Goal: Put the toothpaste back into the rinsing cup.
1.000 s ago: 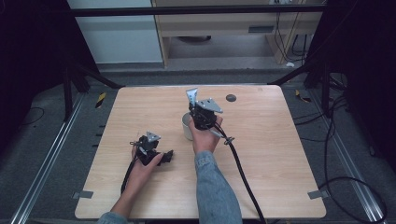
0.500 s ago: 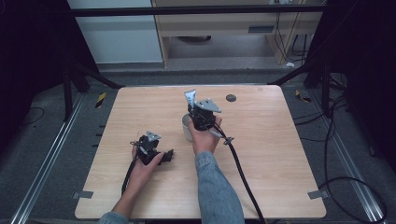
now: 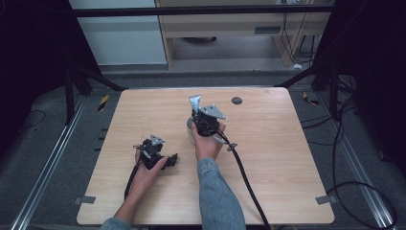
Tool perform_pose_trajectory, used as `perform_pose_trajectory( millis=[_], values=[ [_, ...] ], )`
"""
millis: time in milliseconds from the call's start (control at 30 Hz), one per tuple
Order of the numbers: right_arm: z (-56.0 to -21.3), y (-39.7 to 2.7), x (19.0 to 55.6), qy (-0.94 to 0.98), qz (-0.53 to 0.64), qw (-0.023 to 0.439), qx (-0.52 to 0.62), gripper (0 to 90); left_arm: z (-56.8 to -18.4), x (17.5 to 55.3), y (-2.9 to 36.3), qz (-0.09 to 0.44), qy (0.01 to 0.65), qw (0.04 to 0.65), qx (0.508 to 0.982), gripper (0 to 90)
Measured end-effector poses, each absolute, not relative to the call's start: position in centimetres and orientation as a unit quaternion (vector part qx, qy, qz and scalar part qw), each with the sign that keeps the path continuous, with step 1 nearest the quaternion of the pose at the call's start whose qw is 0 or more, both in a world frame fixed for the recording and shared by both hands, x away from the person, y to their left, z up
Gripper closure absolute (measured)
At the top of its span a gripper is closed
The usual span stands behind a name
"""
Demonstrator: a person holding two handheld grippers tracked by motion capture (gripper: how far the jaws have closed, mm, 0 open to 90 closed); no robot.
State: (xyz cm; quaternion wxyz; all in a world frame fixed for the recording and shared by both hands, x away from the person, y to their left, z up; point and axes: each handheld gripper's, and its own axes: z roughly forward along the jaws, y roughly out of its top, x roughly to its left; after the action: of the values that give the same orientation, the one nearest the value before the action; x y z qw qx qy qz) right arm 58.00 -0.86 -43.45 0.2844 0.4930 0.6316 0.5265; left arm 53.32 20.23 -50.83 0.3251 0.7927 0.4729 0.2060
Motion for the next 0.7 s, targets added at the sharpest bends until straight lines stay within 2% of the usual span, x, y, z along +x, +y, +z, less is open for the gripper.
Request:
perform_pose_trajectory(
  millis=[700],
  values=[
    [-43.61,-1.51,58.42,0.615,0.535,0.270,0.513,77.6,-50.82,53.32,20.29,0.205,0.470,0.325,0.794,0.0]
  ],
)
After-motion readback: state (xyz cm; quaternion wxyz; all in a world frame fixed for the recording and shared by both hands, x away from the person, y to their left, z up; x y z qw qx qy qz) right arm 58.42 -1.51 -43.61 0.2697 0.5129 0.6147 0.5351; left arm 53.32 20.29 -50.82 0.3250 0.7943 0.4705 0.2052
